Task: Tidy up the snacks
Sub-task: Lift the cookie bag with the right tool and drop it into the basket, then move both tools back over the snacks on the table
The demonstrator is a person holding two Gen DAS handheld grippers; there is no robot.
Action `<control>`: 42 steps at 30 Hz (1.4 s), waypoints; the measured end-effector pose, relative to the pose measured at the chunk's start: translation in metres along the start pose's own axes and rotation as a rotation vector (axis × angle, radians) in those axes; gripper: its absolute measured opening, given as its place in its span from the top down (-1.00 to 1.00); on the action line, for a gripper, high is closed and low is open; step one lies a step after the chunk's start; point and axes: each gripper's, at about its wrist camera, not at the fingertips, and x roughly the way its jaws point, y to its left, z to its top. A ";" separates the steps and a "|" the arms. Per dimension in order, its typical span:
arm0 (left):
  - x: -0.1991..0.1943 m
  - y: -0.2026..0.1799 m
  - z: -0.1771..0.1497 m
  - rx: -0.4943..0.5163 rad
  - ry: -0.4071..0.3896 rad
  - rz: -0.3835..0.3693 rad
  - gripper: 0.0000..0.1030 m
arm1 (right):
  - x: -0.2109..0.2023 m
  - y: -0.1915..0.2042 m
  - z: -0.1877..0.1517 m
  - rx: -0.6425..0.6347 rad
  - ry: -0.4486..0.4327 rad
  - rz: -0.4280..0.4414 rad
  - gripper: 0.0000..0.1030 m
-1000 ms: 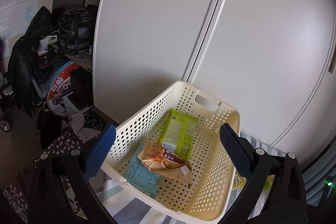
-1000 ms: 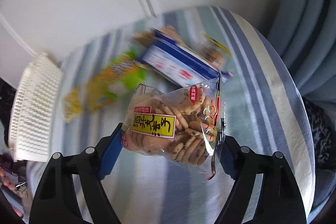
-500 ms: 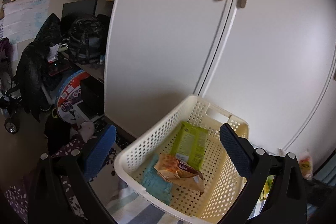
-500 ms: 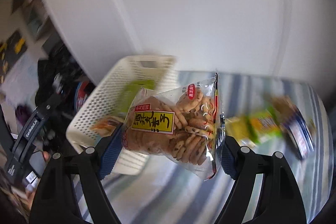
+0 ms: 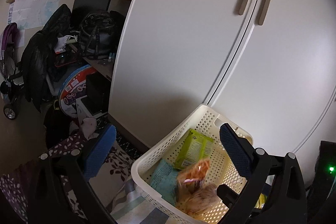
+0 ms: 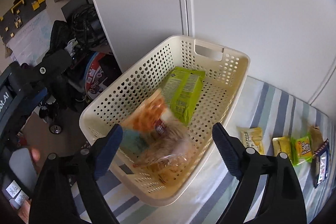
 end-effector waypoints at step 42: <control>-0.020 -0.168 -0.110 0.480 0.180 -0.356 -0.95 | -0.066 -0.313 -0.114 0.407 -0.031 -0.420 -0.68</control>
